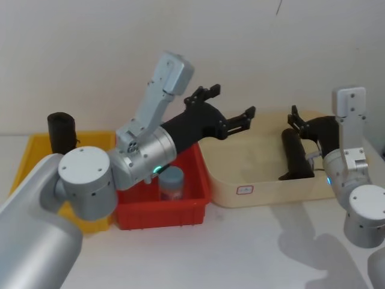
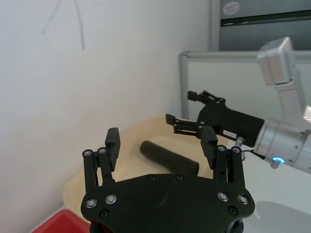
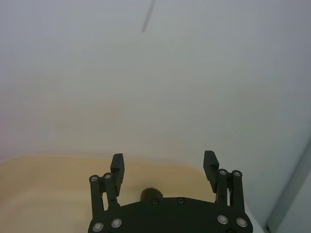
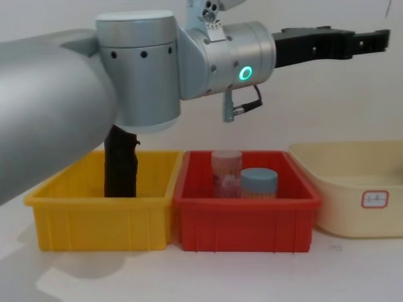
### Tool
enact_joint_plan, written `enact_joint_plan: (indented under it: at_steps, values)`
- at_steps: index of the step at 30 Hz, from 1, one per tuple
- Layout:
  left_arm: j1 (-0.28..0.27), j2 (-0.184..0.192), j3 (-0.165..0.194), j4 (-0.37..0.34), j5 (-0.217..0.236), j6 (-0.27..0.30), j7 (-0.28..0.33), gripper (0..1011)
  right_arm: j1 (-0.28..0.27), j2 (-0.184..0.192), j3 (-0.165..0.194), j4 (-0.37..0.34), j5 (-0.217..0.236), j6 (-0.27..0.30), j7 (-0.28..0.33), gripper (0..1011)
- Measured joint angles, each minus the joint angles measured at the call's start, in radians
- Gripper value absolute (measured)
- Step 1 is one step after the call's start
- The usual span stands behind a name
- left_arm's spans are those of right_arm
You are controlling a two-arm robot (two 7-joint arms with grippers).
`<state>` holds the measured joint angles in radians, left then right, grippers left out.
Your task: Pick up the garbage bag with the one hand and transfer it to the other hand.
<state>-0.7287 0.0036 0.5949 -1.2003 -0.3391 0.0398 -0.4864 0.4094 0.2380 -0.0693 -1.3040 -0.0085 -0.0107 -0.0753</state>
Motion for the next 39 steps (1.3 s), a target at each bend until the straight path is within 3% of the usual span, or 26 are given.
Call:
enact_joint_plan:
  at_steps: [12,19,31,39]
  values:
    - [0.122,0.062,-0.041,-0.171,0.037,0.032,0.129,1001,-0.027,0.045,-0.071,-0.056,-0.080,-0.063,0.062,1000]
    - [0.217,0.105,-0.075,-0.289,0.060,0.057,0.209,1000,-0.052,0.059,-0.110,-0.096,-0.097,-0.090,0.112,1000]
    - [0.408,0.181,-0.153,-0.497,0.105,0.100,0.351,1001,-0.098,0.065,-0.170,-0.163,-0.098,-0.111,0.211,1000]
    - [0.546,0.223,-0.218,-0.621,0.135,0.118,0.442,1001,-0.125,0.057,-0.200,-0.204,-0.074,-0.102,0.276,1000]
